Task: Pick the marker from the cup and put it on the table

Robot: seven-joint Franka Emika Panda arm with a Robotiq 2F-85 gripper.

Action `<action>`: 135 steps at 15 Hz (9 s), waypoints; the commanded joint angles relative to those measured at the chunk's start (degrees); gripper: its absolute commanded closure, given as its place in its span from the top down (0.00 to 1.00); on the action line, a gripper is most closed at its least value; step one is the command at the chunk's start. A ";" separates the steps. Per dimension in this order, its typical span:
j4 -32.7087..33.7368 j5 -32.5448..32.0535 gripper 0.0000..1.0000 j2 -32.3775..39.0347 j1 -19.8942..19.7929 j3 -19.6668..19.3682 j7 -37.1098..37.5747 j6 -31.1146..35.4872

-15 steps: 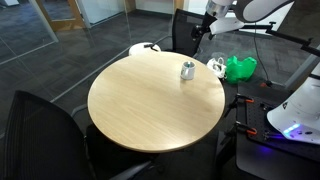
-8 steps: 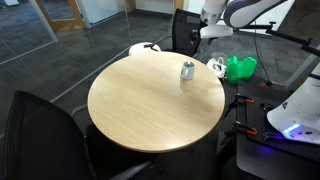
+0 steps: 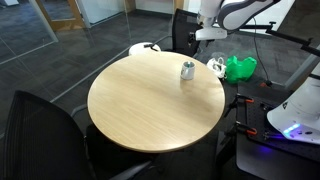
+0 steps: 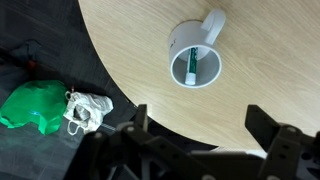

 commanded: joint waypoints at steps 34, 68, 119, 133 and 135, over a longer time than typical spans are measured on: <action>9.89 7.14 0.56 21.91 10.63 -14.12 8.27 8.70; 12.43 7.25 0.46 25.79 13.09 -17.63 8.47 8.38; 14.50 -1.87 0.05 29.12 24.64 -27.82 20.33 9.71; 9.96 -12.20 0.05 13.65 19.59 -19.34 26.93 8.33; 11.15 -8.47 0.05 13.79 18.06 -16.23 23.52 8.05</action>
